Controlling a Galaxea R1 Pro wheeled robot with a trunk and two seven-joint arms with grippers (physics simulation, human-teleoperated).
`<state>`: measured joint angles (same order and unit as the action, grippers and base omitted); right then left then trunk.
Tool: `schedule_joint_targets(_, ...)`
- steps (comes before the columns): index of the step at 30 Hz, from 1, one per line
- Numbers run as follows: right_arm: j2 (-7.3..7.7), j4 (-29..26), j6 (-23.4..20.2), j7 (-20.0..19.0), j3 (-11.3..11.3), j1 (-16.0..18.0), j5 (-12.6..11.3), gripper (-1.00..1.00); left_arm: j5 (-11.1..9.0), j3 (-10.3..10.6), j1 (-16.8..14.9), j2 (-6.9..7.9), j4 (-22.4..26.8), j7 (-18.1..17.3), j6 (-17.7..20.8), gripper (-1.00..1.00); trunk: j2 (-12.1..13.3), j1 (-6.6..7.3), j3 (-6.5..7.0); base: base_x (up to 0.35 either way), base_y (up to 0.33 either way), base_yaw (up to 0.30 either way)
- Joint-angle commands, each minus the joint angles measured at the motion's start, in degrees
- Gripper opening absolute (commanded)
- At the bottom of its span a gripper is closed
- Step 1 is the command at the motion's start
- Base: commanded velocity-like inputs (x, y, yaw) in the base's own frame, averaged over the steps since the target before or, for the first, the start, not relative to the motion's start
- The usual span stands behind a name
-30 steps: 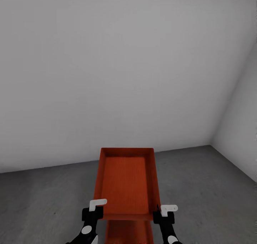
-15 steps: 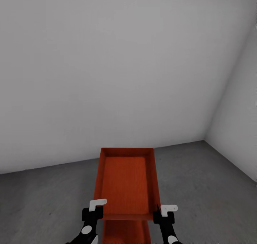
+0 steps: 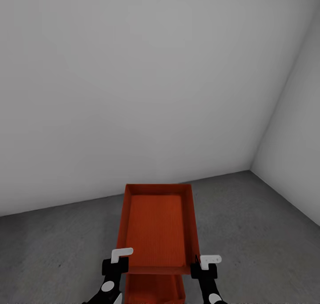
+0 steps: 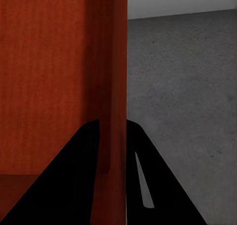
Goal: Move the two storage containers from the living room to the garage. In the garage, place one container on the floor and stack the other container on top of it (either order is fine).
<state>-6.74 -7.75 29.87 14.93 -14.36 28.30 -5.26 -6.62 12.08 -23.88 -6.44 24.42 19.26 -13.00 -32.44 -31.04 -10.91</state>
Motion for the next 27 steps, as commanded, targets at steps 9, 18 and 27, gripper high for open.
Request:
schedule_joint_targets(9,-0.03,-1.4,2.2,-0.1,2.4,0.1,-0.7,-1.0,-1.2,0.0,0.0,0.03,-0.2,0.5,-0.2,-1.0,-0.1,-0.01,-0.93,0.0,0.0,0.0)
schedule_joint_targets(18,0.02,-1.4,2.2,-0.1,2.4,0.1,-0.7,-1.0,-1.2,0.0,0.0,0.03,-0.2,0.5,-0.2,-1.0,-0.1,-0.01,-1.76,0.0,0.0,0.0)
schedule_joint_targets(27,0.0,-1.4,2.2,-0.1,2.4,0.1,-0.7,-1.0,-1.2,0.0,0.0,0.03,-0.1,0.5,-0.2,-1.0,-0.1,-0.01,-2.6,0.0,0.0,0.0)
